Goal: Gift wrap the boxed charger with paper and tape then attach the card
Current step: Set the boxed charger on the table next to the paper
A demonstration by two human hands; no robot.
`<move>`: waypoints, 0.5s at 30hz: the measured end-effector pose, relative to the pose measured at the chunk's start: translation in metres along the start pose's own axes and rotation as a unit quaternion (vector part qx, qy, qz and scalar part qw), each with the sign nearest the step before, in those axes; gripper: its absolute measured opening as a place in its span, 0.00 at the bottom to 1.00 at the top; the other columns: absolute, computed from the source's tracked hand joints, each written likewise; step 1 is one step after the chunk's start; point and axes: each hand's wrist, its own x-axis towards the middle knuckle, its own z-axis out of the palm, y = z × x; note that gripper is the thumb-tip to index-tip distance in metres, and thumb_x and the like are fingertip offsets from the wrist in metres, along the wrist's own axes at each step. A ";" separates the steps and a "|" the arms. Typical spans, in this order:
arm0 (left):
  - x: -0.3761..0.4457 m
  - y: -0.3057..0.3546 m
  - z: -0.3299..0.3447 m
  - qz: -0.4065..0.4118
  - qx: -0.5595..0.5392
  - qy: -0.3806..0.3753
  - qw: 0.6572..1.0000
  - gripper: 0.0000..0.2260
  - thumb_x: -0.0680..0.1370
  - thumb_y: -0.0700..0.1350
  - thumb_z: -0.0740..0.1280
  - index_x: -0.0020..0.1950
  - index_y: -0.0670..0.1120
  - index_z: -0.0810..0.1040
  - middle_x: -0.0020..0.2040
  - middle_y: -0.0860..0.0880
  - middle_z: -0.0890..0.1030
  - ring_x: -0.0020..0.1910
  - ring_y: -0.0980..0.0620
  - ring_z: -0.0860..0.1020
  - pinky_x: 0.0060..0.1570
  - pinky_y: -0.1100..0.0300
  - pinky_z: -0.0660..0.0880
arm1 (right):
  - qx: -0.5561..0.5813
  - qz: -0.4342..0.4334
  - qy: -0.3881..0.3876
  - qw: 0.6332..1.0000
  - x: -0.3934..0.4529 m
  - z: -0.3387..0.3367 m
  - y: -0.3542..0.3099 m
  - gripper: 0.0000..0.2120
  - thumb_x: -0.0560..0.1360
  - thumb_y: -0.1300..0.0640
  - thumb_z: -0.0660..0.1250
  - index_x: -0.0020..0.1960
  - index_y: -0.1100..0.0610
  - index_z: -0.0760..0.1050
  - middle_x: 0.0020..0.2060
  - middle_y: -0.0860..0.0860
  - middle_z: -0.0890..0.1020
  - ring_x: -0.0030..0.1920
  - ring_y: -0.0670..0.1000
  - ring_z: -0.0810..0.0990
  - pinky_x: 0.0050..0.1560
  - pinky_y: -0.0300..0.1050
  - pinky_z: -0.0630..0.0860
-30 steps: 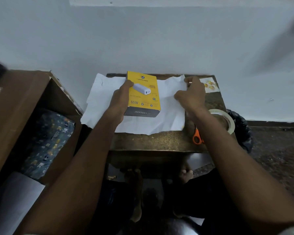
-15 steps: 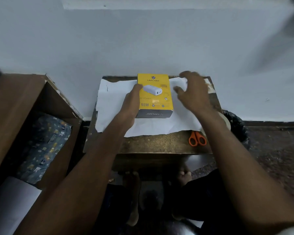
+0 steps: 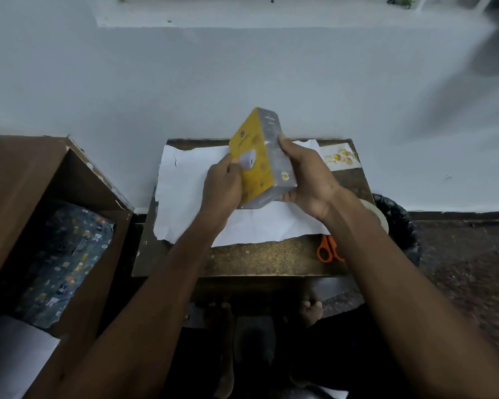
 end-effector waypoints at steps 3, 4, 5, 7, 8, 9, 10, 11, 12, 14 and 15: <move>-0.003 0.008 -0.003 0.008 -0.015 -0.030 0.999 0.20 0.89 0.60 0.53 0.61 0.53 0.82 0.55 0.53 0.85 0.55 0.53 0.83 0.59 0.49 0.82 | 0.025 -0.021 -0.039 0.999 -0.006 0.011 -0.001 0.27 0.85 0.37 0.57 0.69 0.56 0.78 0.63 0.58 0.84 0.65 0.61 0.83 0.67 0.61 0.79; -0.005 0.012 -0.005 -0.009 -0.034 -0.051 0.998 0.24 0.87 0.65 0.50 0.61 0.55 0.82 0.58 0.53 0.85 0.56 0.52 0.83 0.59 0.51 0.82 | 0.024 -0.031 -0.036 0.999 -0.008 0.016 -0.001 0.28 0.86 0.36 0.51 0.66 0.55 0.79 0.60 0.56 0.86 0.61 0.59 0.85 0.63 0.57 0.81; -0.008 0.017 -0.006 -0.028 -0.052 -0.074 0.996 0.27 0.86 0.68 0.46 0.59 0.59 0.82 0.58 0.53 0.85 0.55 0.53 0.84 0.56 0.54 0.82 | 0.015 -0.044 -0.030 0.998 -0.010 0.021 0.000 0.30 0.86 0.35 0.46 0.63 0.53 0.80 0.56 0.55 0.87 0.58 0.57 0.86 0.61 0.55 0.83; -0.012 0.026 -0.008 -0.044 -0.082 -0.112 0.989 0.26 0.85 0.68 0.42 0.58 0.63 0.79 0.54 0.59 0.84 0.52 0.58 0.83 0.50 0.61 0.79 | -0.025 -0.068 -0.018 0.997 -0.010 0.029 0.005 0.33 0.85 0.33 0.42 0.62 0.51 0.80 0.56 0.56 0.87 0.57 0.56 0.86 0.64 0.59 0.81; -0.013 0.028 -0.009 -0.047 -0.093 -0.130 0.986 0.26 0.85 0.69 0.42 0.59 0.63 0.78 0.53 0.60 0.84 0.52 0.59 0.83 0.51 0.60 0.78 | -0.044 -0.073 -0.015 0.996 -0.011 0.032 0.006 0.35 0.85 0.33 0.41 0.63 0.51 0.80 0.57 0.58 0.87 0.58 0.58 0.86 0.65 0.61 0.80; -0.016 0.030 -0.011 -0.047 -0.104 -0.147 0.982 0.26 0.84 0.70 0.43 0.60 0.64 0.78 0.54 0.60 0.84 0.54 0.57 0.84 0.54 0.58 0.79 | -0.064 -0.074 -0.013 0.995 -0.011 0.034 0.006 0.36 0.84 0.32 0.40 0.65 0.52 0.79 0.57 0.59 0.86 0.58 0.58 0.86 0.64 0.60 0.81; -0.016 0.029 -0.013 -0.047 -0.119 -0.164 0.978 0.27 0.83 0.72 0.45 0.62 0.64 0.78 0.57 0.58 0.86 0.58 0.55 0.85 0.59 0.54 0.79 | -0.082 -0.072 -0.006 0.994 -0.010 0.034 0.006 0.37 0.84 0.32 0.39 0.65 0.52 0.80 0.57 0.59 0.86 0.58 0.58 0.86 0.64 0.58 0.81; -0.017 0.030 -0.015 -0.046 -0.132 -0.179 0.974 0.28 0.81 0.74 0.47 0.66 0.63 0.78 0.62 0.54 0.86 0.62 0.51 0.84 0.63 0.49 0.79 | -0.106 -0.070 0.003 0.992 -0.010 0.034 0.006 0.37 0.83 0.31 0.39 0.64 0.49 0.80 0.57 0.57 0.87 0.57 0.56 0.87 0.63 0.55 0.81; -0.016 0.028 -0.016 -0.044 -0.153 -0.196 0.968 0.29 0.81 0.74 0.51 0.69 0.60 0.78 0.65 0.51 0.85 0.64 0.48 0.84 0.66 0.45 0.78 | -0.132 -0.074 0.011 0.988 -0.011 0.035 0.006 0.37 0.82 0.28 0.39 0.62 0.45 0.81 0.56 0.56 0.87 0.56 0.55 0.87 0.64 0.54 0.81; -0.016 0.028 -0.018 -0.041 -0.190 -0.217 0.957 0.25 0.83 0.68 0.57 0.71 0.55 0.78 0.66 0.48 0.85 0.65 0.44 0.83 0.67 0.38 0.78 | -0.195 -0.091 0.047 0.975 -0.006 0.035 0.009 0.35 0.78 0.22 0.43 0.61 0.41 0.80 0.57 0.50 0.86 0.57 0.53 0.86 0.66 0.58 0.78; -0.016 0.029 -0.019 -0.042 -0.202 -0.212 0.955 0.22 0.84 0.64 0.61 0.71 0.54 0.79 0.65 0.47 0.86 0.64 0.43 0.84 0.68 0.37 0.78 | -0.230 -0.104 0.075 0.965 -0.004 0.034 0.011 0.33 0.77 0.22 0.48 0.64 0.41 0.77 0.60 0.47 0.85 0.59 0.51 0.84 0.66 0.58 0.77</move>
